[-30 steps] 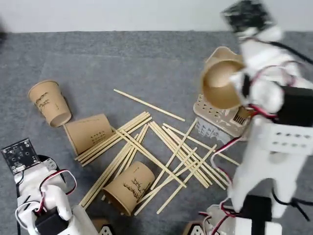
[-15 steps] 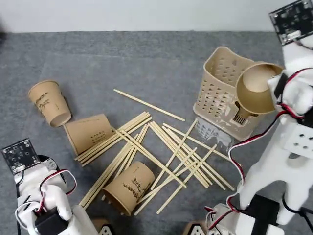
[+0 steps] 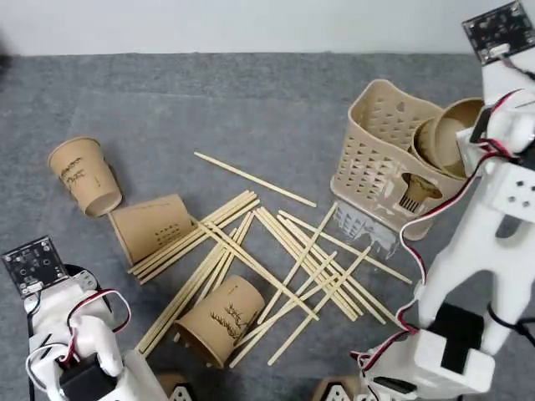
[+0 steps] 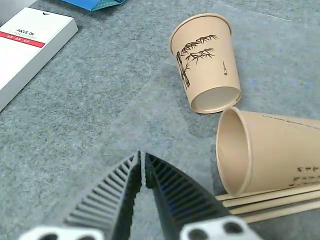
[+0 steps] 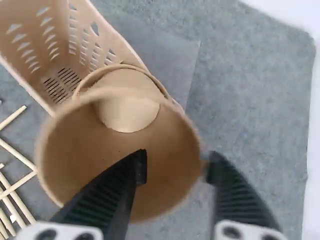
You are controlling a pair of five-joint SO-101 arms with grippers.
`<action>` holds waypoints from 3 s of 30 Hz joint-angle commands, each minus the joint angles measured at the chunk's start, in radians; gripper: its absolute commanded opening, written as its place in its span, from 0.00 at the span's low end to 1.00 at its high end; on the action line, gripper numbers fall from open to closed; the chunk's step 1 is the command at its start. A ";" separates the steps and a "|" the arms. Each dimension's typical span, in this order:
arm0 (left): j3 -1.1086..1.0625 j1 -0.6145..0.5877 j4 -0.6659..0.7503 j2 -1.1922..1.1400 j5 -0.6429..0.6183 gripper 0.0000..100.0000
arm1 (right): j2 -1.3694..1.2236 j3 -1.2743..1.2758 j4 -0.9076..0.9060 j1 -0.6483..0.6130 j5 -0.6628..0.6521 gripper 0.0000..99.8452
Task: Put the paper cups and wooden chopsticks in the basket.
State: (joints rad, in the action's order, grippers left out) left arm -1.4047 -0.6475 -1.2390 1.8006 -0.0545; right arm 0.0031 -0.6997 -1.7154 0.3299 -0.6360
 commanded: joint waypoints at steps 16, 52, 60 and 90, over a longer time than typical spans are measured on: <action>-0.004 -0.005 0.072 0.015 0.006 0.02 | 0.035 -0.046 0.079 -0.159 -0.002 0.28; 0.579 -0.002 -0.006 -0.571 0.282 0.02 | 0.478 0.720 -0.064 -0.202 0.028 0.28; 0.576 -0.002 -0.008 -0.578 0.367 0.02 | 0.576 0.836 -0.051 -0.197 0.026 0.28; 0.426 -0.002 -0.002 -0.578 0.477 0.02 | 0.647 1.280 0.219 -0.507 0.092 0.28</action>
State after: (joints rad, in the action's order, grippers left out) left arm -0.9828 -0.6460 -1.2451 1.2298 0.4181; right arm 0.6168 0.5800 -1.5374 -0.1304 -0.5946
